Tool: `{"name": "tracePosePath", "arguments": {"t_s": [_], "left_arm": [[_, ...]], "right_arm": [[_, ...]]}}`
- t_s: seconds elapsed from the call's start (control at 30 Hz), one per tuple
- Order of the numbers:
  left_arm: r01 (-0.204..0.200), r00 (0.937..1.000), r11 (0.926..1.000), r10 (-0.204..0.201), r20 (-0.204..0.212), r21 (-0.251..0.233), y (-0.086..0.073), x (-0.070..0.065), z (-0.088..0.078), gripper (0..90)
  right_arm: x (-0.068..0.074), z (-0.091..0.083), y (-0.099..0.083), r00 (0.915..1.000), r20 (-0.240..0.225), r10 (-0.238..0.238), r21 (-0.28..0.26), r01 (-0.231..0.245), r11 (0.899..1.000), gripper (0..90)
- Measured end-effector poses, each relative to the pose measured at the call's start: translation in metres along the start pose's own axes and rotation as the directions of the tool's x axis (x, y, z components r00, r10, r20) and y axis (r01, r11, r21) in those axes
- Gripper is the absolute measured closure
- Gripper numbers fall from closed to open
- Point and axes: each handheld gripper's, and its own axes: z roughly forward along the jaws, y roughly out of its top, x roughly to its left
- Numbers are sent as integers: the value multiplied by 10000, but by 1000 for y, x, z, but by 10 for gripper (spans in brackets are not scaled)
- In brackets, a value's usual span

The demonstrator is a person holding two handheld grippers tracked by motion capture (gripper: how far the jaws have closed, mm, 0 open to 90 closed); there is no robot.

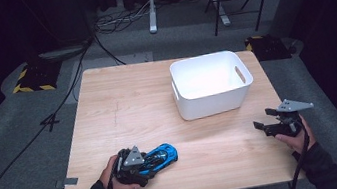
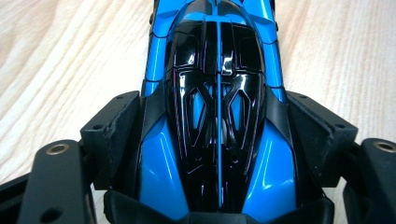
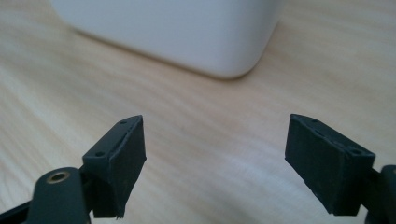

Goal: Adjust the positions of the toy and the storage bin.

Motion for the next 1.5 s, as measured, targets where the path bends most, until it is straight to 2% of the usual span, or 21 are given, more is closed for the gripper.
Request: {"name": "tracePosePath", "arguments": {"t_s": [0.17,0.23,0.3,0.37,0.4,0.47,0.57,0.7,0.77,0.83,0.97,1.03,1.13,1.23,1.33,1.5], "left_arm": [[286,9983,9996,-290,-503,-87,-7,6,-9,248],[482,9970,9987,-491,-594,-158,-12,9,-14,247],[650,9956,9977,-662,-667,-194,-16,13,-18,248],[812,9936,9965,-825,-772,-203,-21,15,-22,248],[812,9936,9965,-825,-772,-203,-21,15,-22,248],[1075,9898,9938,-1096,-912,-282,-28,19,-27,248],[1235,9875,9919,-1256,-949,-282,-32,21,-29,248],[1298,9865,9913,-1314,-981,-223,-34,23,-30,247],[1310,9861,9913,-1320,-1010,-159,-35,24,-32,247],[1316,9861,9912,-1326,-1005,-163,-36,24,-32,247],[1305,9857,9913,-1315,-1050,-162,-37,24,-32,247],[1361,9854,9905,-1373,-1006,-181,-37,24,-32,247],[1308,9855,9912,-1322,-1059,-196,-37,24,-32,247],[1316,9857,9911,-1329,-1041,-188,-37,25,-32,247],[1289,9860,9915,-1298,-1050,-159,-37,25,-32,247],[1299,9861,9914,-1308,-1028,-154,-37,25,-32,247]], "right_arm": [[-16,-7,28,9986,448,293,-640,-264,9976,225],[-20,-7,39,9979,622,176,-634,-137,9979,237],[-24,-8,52,9982,593,121,-652,-82,9978,242],[-27,-11,66,9968,789,160,-929,-87,9956,248],[-27,-11,66,9968,789,160,-929,-87,9956,248],[-30,-13,84,9949,985,222,-1236,-99,9923,255],[-32,-13,99,9957,870,320,-1483,-188,9888,263],[-32,-6,114,9945,1021,232,-1341,-94,9909,263],[-31,-2,121,9952,875,427,-1403,-302,9897,268],[-30,3,126,9941,1009,399,-1382,-257,9901,269],[-31,15,134,9900,1357,386,-933,-260,9953,283],[-34,21,136,9901,1243,648,-711,-562,9959,291],[-38,27,137,9898,1092,911,-713,-836,9939,294],[-44,32,137,9855,1034,1344,-729,-1273,9892,294],[-46,39,135,9845,1086,1377,-464,-1334,9900,292],[-46,44,134,9837,1010,1489,-456,-1449,9884,292]]}}
